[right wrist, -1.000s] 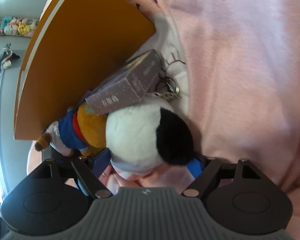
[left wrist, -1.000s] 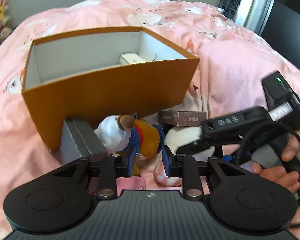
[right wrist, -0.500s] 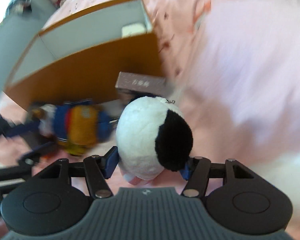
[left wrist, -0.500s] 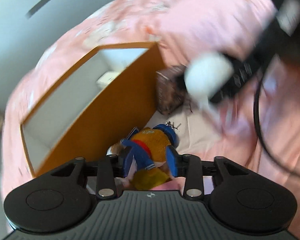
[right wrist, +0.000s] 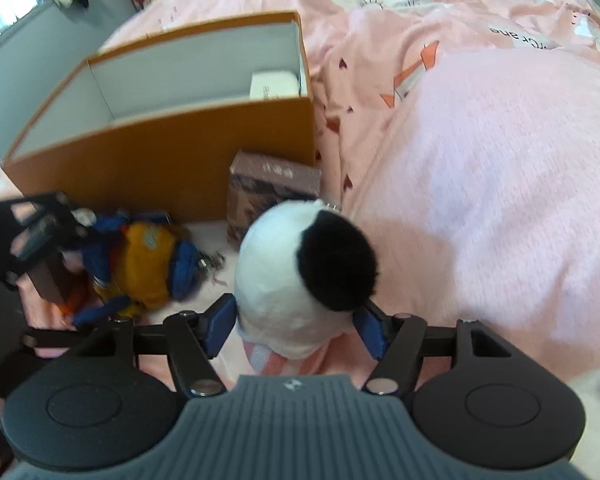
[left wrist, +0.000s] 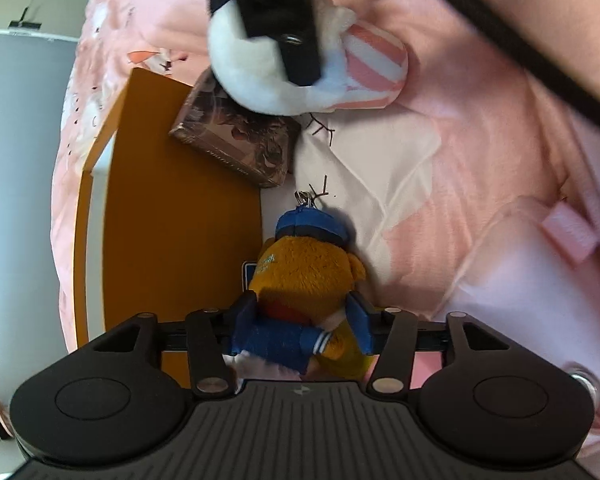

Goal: Organize objects
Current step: 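Grasp the blue-capped plush bear with the left tool while the right tool grasps the white plush, then lift the plush bear with the left tool while the right tool lifts the white plush toward the box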

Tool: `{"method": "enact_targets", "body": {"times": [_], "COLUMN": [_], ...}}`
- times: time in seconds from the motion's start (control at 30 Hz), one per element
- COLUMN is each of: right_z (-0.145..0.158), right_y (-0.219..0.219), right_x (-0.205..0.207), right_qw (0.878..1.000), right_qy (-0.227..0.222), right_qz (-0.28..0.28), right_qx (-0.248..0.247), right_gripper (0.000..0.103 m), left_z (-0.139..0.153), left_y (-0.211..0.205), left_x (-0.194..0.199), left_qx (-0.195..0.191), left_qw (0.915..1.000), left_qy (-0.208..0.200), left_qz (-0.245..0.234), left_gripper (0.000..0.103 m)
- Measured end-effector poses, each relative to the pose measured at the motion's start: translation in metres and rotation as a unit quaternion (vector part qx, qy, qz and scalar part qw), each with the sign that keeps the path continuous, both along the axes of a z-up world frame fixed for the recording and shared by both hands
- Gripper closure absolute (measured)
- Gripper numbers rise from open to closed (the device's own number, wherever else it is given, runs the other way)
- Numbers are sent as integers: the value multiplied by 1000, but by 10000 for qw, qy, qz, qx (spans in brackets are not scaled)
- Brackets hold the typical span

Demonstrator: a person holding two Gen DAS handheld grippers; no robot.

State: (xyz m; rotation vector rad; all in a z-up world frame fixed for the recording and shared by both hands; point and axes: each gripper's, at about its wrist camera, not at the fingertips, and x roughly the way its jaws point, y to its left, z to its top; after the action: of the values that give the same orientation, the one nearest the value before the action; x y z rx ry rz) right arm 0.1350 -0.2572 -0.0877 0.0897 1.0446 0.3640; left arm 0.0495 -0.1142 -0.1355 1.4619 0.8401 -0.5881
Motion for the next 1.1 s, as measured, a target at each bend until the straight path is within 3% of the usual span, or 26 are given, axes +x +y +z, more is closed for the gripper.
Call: {"method": "enact_targets", "body": {"times": [0.2, 0.33, 0.43, 0.5, 0.53, 0.57, 0.6, 0.67, 0.73, 0.77, 0.87, 0.93, 0.97, 1.0, 1.1], "right_z": [-12, -14, -4, 4, 9, 14, 18, 26, 29, 26, 8, 0, 1, 2, 4], "right_y": [-12, -16, -14, -11, -10, -8, -5, 3, 11, 14, 12, 10, 9, 7, -2], "right_x": [16, 20, 15, 13, 8, 5, 3, -3, -9, -8, 0, 5, 5, 6, 8], "right_qw": [9971, 9951, 9963, 9973, 9980, 9987, 9994, 9995, 9972, 9965, 9985, 9990, 9992, 9996, 9981], "right_qy": [44, 180, 125, 69, 10, -51, -112, -306, -494, -513, -254, -224, -215, -183, 28], "right_qz": [-194, -279, -219, -179, -150, -105, -78, -18, 38, 74, 51, -9, -32, -38, 33], "right_qx": [735, 928, 821, 704, 620, 500, 323, -109, -558, -657, -475, -398, -326, -188, 613], "right_gripper": [36, 42, 44, 45, 45, 45, 45, 45, 45, 44, 43, 43, 42, 41, 41], "left_z": [-12, 1, 27, 47, 58, 69, 78, 86, 78, 70, 43, 28, 23, 22, 31], "left_y": [2, 8, 19, 26, 31, 37, 45, 63, 82, 91, 110, 127, 132, 134, 137], "left_x": [13, 22, 33, 37, 39, 42, 45, 53, 59, 61, 63, 65, 65, 63, 58], "left_qx": [-80, -620, -1477, -2147, -2551, -3031, -3539, -4482, -5240, -5498, -6006, -6213, -6193, -6081, -5894], "left_qw": [9999, 9964, 9796, 9587, 9432, 9205, 8912, 8179, 7320, 6953, 6071, 5595, 5488, 5490, 5737], "left_qy": [116, 199, 356, 404, 465, 580, 753, 1139, 1534, 1669, 1960, 2144, 2121, 2014, 1570], "left_qz": [82, 550, 1318, 1819, 2079, 2397, 2734, 3422, 4075, 4317, 4820, 5050, 5199, 5368, 5467], "left_gripper": [40, 44, 46, 46, 47, 47, 47, 47, 47, 46, 46, 46, 47, 49, 50]}}
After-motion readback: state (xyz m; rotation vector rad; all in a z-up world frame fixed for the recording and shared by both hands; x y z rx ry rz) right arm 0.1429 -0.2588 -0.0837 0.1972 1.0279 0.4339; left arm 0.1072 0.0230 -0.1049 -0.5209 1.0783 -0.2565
